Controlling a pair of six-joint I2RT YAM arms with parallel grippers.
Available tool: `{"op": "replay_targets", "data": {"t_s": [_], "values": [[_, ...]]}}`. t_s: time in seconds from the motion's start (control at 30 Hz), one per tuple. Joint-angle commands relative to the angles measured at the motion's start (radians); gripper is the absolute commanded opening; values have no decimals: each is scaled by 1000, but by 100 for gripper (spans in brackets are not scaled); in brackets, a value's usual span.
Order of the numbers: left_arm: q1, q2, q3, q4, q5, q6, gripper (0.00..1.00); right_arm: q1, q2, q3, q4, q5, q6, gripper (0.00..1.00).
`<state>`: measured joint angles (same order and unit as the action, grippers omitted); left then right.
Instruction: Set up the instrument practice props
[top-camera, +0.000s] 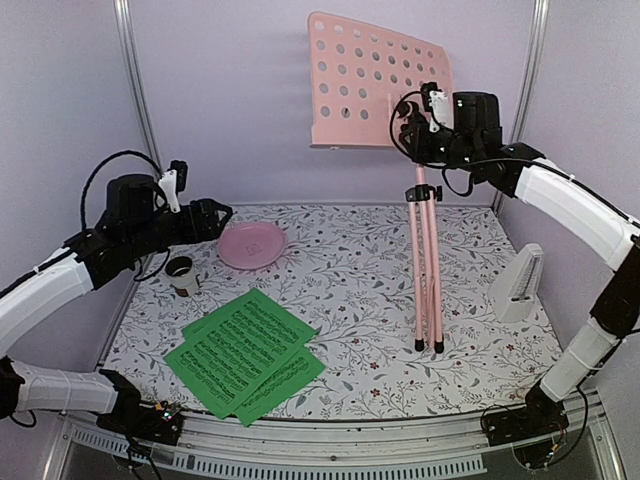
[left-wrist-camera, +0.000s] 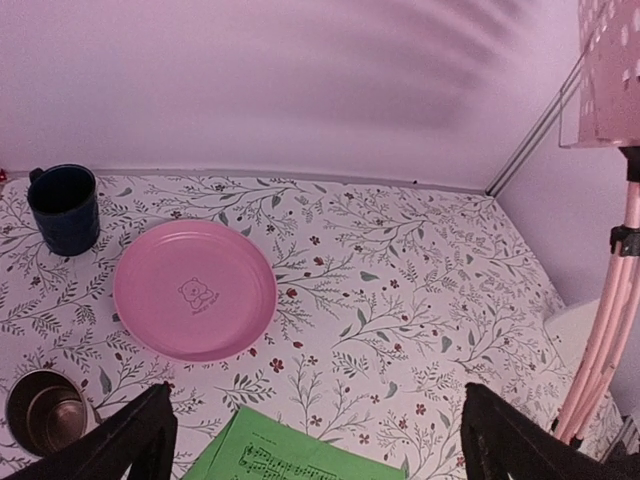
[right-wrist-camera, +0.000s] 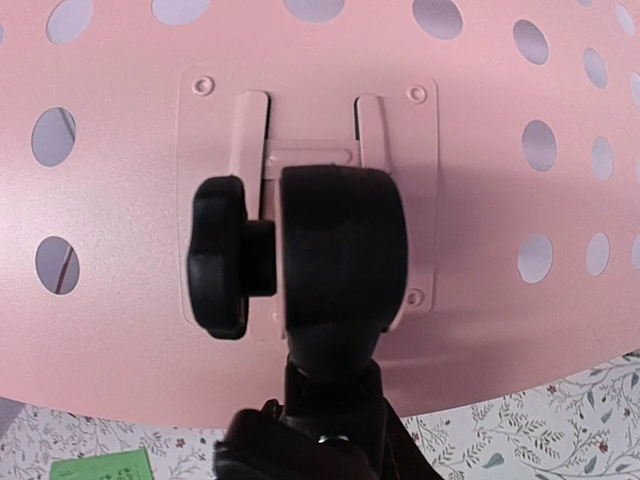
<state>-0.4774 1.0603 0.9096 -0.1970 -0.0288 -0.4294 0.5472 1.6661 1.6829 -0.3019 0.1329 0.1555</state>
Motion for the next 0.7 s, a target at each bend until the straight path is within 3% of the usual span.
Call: {"op": "replay_targets", "data": {"t_s": [0.0,0.27,0.4,0.67], "values": [[-8,-41,6,14,53,17,99,-1,-226,-81,439,-118,3,0],[-34,-105,-72,132,209,60,99,-1,-344,-159,598,-315,36,0],[-66,-133,-169,319,313,65,99,-1,-372,-163,656,-354,104,0],[-272,-44,-261,550,188,126,80,0,-426,-256,818,-370,208,0]]}}
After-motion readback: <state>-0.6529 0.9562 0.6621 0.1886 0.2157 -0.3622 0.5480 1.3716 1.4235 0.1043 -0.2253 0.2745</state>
